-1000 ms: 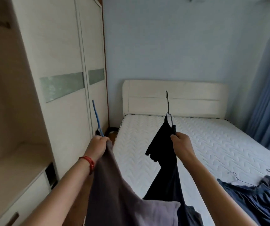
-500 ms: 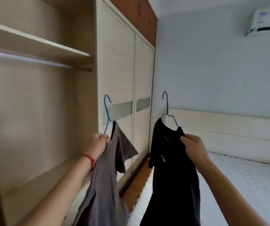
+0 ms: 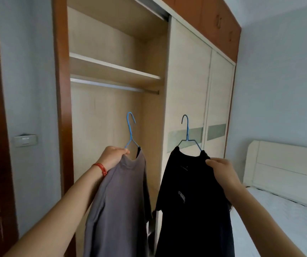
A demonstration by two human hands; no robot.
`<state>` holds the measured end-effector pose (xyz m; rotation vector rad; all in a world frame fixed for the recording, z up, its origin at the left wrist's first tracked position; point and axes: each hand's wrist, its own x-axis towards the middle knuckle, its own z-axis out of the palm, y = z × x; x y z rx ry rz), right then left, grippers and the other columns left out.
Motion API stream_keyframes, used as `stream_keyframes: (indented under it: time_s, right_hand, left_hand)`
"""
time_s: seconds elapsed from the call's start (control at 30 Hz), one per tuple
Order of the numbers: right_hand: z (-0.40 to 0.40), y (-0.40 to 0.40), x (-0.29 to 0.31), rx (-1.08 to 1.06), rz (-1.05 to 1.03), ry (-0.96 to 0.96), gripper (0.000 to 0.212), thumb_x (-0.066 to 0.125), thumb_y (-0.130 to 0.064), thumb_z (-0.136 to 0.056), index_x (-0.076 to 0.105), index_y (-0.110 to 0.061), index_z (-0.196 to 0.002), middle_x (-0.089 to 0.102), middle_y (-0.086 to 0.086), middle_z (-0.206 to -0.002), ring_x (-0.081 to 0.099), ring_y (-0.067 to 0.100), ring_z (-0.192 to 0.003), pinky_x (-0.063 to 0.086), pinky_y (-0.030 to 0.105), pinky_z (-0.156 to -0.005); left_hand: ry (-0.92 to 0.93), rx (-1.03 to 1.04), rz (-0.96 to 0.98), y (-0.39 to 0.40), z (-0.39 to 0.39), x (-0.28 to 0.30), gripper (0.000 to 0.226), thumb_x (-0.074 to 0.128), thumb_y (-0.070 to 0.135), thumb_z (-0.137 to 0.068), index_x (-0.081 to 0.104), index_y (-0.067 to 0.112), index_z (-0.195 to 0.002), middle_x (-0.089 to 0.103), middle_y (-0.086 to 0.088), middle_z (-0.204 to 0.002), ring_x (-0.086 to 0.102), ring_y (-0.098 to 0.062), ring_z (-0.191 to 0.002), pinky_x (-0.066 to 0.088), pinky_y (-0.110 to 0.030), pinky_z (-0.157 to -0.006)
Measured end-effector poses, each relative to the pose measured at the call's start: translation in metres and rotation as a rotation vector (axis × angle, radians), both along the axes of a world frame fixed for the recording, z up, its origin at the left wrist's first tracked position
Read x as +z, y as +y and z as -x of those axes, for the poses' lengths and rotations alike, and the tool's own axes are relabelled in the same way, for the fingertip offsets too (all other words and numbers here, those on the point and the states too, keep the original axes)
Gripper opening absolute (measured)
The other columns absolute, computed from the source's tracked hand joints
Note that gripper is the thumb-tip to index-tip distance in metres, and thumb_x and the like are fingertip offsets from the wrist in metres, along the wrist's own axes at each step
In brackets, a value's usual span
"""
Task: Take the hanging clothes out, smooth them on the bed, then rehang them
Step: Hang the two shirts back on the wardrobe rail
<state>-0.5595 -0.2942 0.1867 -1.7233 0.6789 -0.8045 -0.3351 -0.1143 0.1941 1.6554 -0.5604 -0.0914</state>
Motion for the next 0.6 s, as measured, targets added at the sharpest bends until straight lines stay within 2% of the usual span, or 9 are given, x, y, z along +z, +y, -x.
stream_keyframes:
  time_s: [0.03,0.1,0.17,0.2,0.33,0.43,0.5,0.6]
  right_hand:
    - [-0.007,0.002,0.001,-0.002,-0.009,-0.003,0.023,0.044,-0.009,-0.092,0.061,0.006,-0.088,0.046,0.013,-0.068,0.045,0.021,-0.054,0.030,0.029,-0.052]
    - [-0.034,0.006,0.003,-0.010,-0.021,-0.004,0.029,0.044,-0.008,-0.092,0.057,0.018,-0.093,0.045,0.013,-0.069,0.043,0.020,-0.053,0.029,0.029,-0.051]
    - [-0.062,0.010,0.004,-0.012,-0.047,-0.004,0.029,0.043,-0.009,-0.093,0.054,0.016,-0.101,0.047,0.013,-0.069,0.046,0.020,-0.055,0.030,0.027,-0.052]
    - [-0.077,0.012,0.004,-0.013,-0.072,-0.011,0.027,0.043,-0.009,-0.094,0.056,0.014,-0.101,0.048,0.013,-0.069,0.047,0.021,-0.056,0.031,0.027,-0.053]
    - [-0.136,0.021,0.009,-0.056,-0.096,-0.007,0.024,0.043,-0.009,-0.095,0.062,0.002,-0.085,0.048,0.011,-0.064,0.047,0.020,-0.054,0.032,0.027,-0.053]
    - [-0.178,0.027,0.012,-0.079,-0.111,-0.008,0.024,0.043,-0.010,-0.095,0.059,-0.001,-0.078,0.048,0.010,-0.062,0.047,0.018,-0.052,0.032,0.026,-0.052]
    - [-0.202,0.028,0.014,-0.079,-0.119,-0.003,0.025,0.043,-0.012,-0.096,0.061,0.001,-0.085,0.047,0.010,-0.063,0.047,0.017,-0.053,0.032,0.025,-0.053]
    - [-0.230,0.028,0.013,-0.096,-0.144,-0.021,0.028,0.044,-0.013,-0.095,0.060,0.009,-0.102,0.046,0.010,-0.063,0.045,0.017,-0.053,0.031,0.025,-0.053]
  left_hand:
    - [0.009,0.013,-0.010,0.002,-0.009,0.000,0.023,0.056,0.002,-0.086,0.064,-0.012,-0.102,0.059,0.012,-0.043,0.054,-0.010,-0.061,0.038,-0.002,-0.045]
    - [0.034,0.026,-0.023,0.008,-0.036,-0.001,0.019,0.058,0.003,-0.085,0.065,-0.011,-0.096,0.057,0.000,-0.058,0.054,-0.016,-0.065,0.038,-0.005,-0.044]
    - [0.082,0.017,-0.022,0.009,-0.066,0.000,0.012,0.059,0.004,-0.084,0.066,-0.003,-0.078,0.054,-0.007,-0.063,0.051,-0.017,-0.060,0.041,-0.013,-0.046]
    - [0.100,0.013,-0.027,0.009,-0.082,0.000,0.016,0.059,0.005,-0.084,0.063,0.002,-0.069,0.054,-0.009,-0.063,0.050,-0.017,-0.057,0.041,-0.019,-0.049]
    - [0.132,-0.010,-0.024,0.007,-0.136,0.003,0.025,0.058,0.004,-0.083,0.055,0.006,-0.059,0.055,-0.007,-0.055,0.051,-0.016,-0.050,0.039,-0.022,-0.048]
    - [0.137,-0.035,0.037,0.006,-0.170,0.010,0.026,0.059,0.002,-0.082,0.057,0.007,-0.057,0.054,0.005,-0.031,0.053,-0.006,-0.034,0.039,-0.014,-0.039]
    - [0.133,-0.059,0.069,0.004,-0.191,0.016,0.021,0.059,0.005,-0.084,0.060,0.005,-0.063,0.058,0.003,-0.039,0.056,-0.013,-0.047,0.043,-0.019,-0.051]
    - [0.151,-0.097,0.135,-0.002,-0.215,0.019,0.016,0.055,0.008,-0.087,0.067,-0.004,-0.089,0.058,-0.007,-0.065,0.057,-0.025,-0.073,0.043,-0.029,-0.073]
